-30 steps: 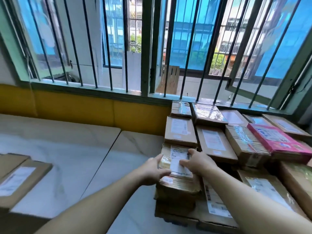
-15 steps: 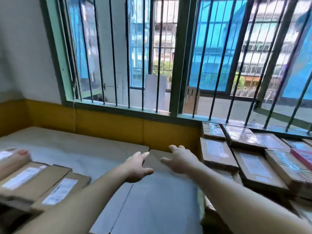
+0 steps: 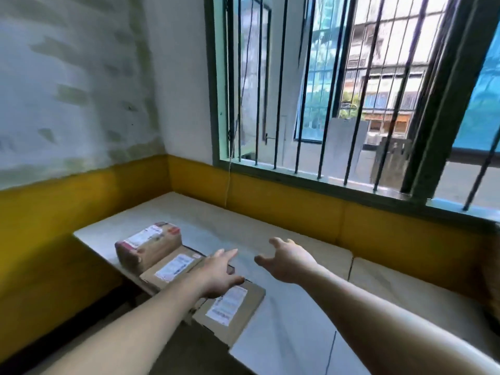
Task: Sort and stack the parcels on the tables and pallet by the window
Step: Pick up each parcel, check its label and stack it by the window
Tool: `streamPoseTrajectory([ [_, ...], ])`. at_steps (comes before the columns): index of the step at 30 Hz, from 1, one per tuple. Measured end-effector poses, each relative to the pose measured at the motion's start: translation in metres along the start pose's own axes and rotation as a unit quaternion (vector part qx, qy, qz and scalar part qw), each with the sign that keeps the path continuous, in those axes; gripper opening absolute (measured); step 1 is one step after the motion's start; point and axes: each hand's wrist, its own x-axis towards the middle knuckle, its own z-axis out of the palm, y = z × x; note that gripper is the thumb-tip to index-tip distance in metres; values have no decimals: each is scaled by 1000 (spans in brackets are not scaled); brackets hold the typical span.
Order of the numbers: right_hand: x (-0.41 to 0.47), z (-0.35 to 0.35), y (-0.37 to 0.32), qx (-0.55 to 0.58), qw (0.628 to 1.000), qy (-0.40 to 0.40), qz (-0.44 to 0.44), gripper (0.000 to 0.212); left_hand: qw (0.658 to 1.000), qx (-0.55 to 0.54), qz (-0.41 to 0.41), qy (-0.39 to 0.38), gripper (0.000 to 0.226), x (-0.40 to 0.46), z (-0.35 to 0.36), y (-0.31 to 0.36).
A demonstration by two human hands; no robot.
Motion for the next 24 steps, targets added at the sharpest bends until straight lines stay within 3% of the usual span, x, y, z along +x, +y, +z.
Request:
streamPoseTrajectory([
  [5,56,18,-37,9,999,-17,-25,78,999,-34,-37,2,79,37,-14,-51],
  [14,175,39,-93,25,997,-47,-61,77,993,23,-111,31,75,112,-63,-118],
  [18,211,56,-130,27,995,-67,-74,75,989,0,-144,37,78,136,-77,-168],
  [24,257,92,-193,29,995,-71,-60,75,990,8,-137,18,78,174,-100,-249],
])
